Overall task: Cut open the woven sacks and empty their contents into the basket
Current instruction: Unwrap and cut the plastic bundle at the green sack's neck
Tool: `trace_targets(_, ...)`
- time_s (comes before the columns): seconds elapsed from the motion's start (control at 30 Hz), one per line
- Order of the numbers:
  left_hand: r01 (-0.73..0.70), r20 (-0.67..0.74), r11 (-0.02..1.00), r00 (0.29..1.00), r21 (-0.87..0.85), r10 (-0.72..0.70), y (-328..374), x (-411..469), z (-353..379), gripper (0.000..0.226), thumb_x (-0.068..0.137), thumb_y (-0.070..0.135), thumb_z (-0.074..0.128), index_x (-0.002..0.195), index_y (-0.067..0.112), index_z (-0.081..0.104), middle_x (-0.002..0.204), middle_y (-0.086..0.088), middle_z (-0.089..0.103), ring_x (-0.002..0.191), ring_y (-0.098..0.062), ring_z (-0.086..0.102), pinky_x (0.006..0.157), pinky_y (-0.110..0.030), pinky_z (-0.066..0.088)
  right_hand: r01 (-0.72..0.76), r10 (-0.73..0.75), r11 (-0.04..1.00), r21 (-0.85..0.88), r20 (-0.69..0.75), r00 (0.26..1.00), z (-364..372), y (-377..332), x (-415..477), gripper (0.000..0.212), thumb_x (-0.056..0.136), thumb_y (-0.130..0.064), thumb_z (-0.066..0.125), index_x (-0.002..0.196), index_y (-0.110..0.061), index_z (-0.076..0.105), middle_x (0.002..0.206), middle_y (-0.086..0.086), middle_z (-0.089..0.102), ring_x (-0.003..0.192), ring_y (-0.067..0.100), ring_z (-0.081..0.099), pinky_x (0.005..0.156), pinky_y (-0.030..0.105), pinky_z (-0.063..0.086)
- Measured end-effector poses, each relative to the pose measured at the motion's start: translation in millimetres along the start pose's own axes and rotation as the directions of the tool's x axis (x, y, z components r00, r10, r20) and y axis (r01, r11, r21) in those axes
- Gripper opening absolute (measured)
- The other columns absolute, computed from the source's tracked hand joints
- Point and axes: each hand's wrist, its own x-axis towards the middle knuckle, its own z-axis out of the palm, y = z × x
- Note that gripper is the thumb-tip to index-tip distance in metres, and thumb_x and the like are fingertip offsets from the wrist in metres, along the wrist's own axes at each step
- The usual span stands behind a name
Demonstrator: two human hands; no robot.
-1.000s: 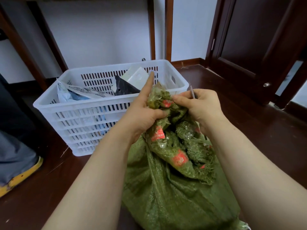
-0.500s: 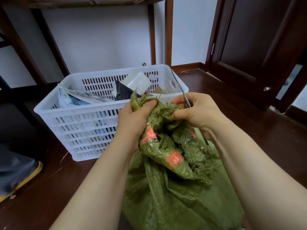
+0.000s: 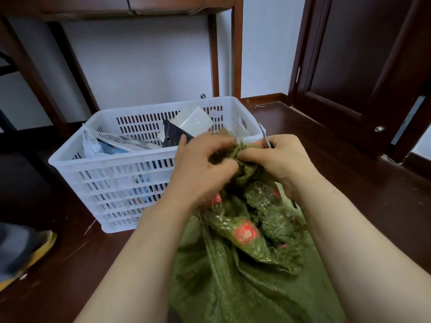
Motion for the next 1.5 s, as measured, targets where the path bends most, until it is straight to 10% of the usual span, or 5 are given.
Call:
trace_targets(0.33, 0.143, -0.051, 0.990, 0.988, -0.016, -0.143, -16.5, -3.4, 6.7, 0.035, 0.077, 0.003, 0.061, 0.098, 0.028, 0.073, 0.092, 0.011, 0.067, 0.093, -0.010, 0.063, 0.087, -0.035, 0.053, 0.076, -0.128, 0.857, -0.509, -0.068, 0.989, -4.6, 0.9, -3.2, 0.025, 0.067, -0.011, 0.072, 0.068, -0.028, 0.054, 0.077, -0.009, 0.059, 0.080, 0.020, 0.060, 0.068, 0.031, 0.049)
trace_targets(0.63, 0.439, 0.373, 0.882, 0.858, -0.172, -0.354, -25.6, -9.3, 8.1, 0.026, 0.084, 0.016, 0.066, 0.061, 0.014, 0.054, 0.058, 0.000, 0.046, 0.051, -0.012, 0.042, 0.055, -0.024, 0.033, -0.165, 0.168, 0.978, -0.125, 0.013, 0.986, -9.5, 13.5, -0.8, 0.038, 0.061, 0.012, 0.076, 0.073, -0.019, 0.058, 0.069, 0.000, 0.056, 0.060, 0.017, 0.049, 0.040, 0.017, 0.037)
trace_targets(0.83, 0.607, 0.282, 0.697, 0.795, -0.382, -0.537, -36.4, -4.6, 15.8, 0.015, 0.084, 0.015, 0.061, 0.069, 0.012, 0.059, 0.056, -0.005, 0.051, 0.058, -0.021, 0.048, 0.068, -0.033, 0.041, -0.265, 0.221, 0.959, 0.103, 0.314, 0.923, -27.5, -24.7, -5.1, 0.052, 0.082, -0.061, 0.056, 0.092, -0.011, 0.064, 0.057, 0.000, 0.048, 0.044, 0.010, 0.031, 0.036, 0.018, 0.020)
trace_targets(1.17, 0.603, 0.248, 0.643, 0.791, -0.472, -0.559, -41.0, 0.1, 20.4, 0.004, 0.083, 0.014, 0.057, 0.085, 0.012, 0.054, 0.067, -0.011, 0.043, 0.065, -0.024, 0.042, 0.068, -0.038, 0.037, -0.328, 0.373, 0.928, -0.179, 0.476, 0.796, -31.0, -30.0, -15.4, 0.089, 0.058, -0.084, 0.044, 0.099, -0.007, 0.061, 0.059, 0.000, 0.044, 0.047, 0.010, 0.031, 0.044, 0.023, 0.024)
trace_targets(1.5, 0.580, 0.225, 0.601, 0.796, -0.549, -0.562, -43.5, 0.9, 23.1, 0.019, 0.082, 0.010, 0.058, 0.066, 0.014, 0.048, 0.055, -0.005, 0.038, 0.049, -0.018, 0.037, 0.055, -0.029, 0.034, -0.318, 0.337, 0.941, -0.118, 0.439, 0.833, -30.1, -25.9, -15.1, 0.023, 0.095, -0.012, 0.048, 0.083, -0.005, 0.066, 0.058, 0.003, 0.050, 0.049, 0.011, 0.040, 0.043, 0.021, 0.031)
